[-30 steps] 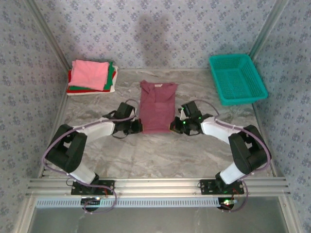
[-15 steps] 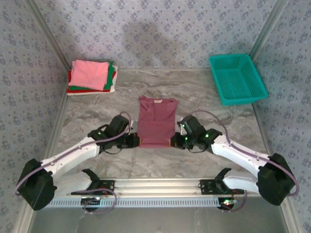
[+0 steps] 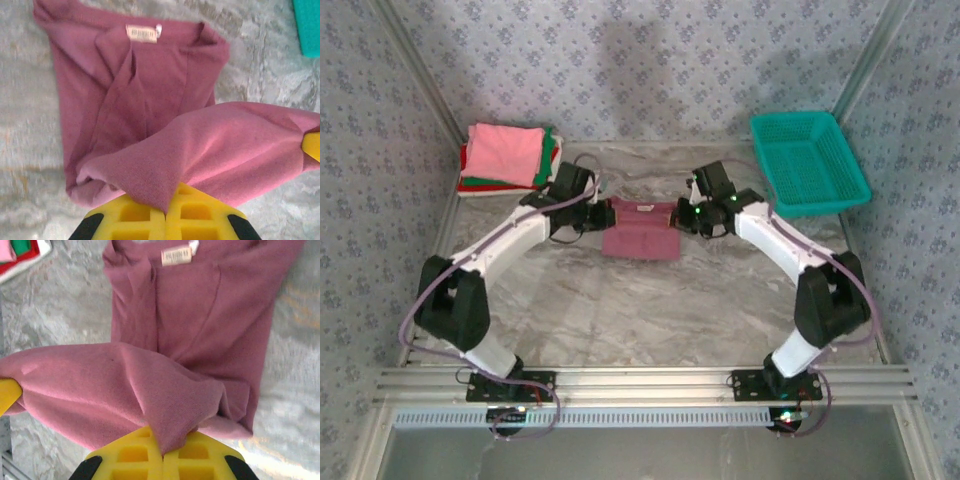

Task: Fold and stack the t-shirts

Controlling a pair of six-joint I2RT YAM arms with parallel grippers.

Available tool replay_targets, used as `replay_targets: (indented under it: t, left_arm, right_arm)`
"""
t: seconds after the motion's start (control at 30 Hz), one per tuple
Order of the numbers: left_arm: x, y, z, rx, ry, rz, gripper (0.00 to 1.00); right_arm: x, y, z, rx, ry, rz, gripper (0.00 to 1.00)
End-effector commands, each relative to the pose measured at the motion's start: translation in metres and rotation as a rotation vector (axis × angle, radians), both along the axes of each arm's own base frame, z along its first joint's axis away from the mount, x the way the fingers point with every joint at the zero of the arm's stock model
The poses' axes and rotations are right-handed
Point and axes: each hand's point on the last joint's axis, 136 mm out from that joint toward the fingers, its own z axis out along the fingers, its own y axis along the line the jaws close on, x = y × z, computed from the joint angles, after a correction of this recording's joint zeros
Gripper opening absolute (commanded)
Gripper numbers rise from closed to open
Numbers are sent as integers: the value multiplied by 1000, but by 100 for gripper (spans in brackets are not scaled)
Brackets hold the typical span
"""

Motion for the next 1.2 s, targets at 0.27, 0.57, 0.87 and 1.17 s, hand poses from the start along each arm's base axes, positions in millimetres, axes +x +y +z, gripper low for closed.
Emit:
replay_targets:
  t: [0.27, 0.57, 0.87, 1.17]
  left_arm:
    - [128, 9, -16, 119, -42, -17, 54]
    - [110, -10, 35, 73, -259, 21, 44]
    - [73, -27, -65, -79, -165, -40, 22]
    - [68, -8, -121, -83, -45, 40, 22]
  right_arm:
    - [108, -9, -17, -1, 5, -36, 44]
    - [95, 15, 32, 64, -163, 56, 32]
    - [70, 33, -74, 111, -29, 39, 0]
    - [69, 21, -145, 84, 87, -34, 0]
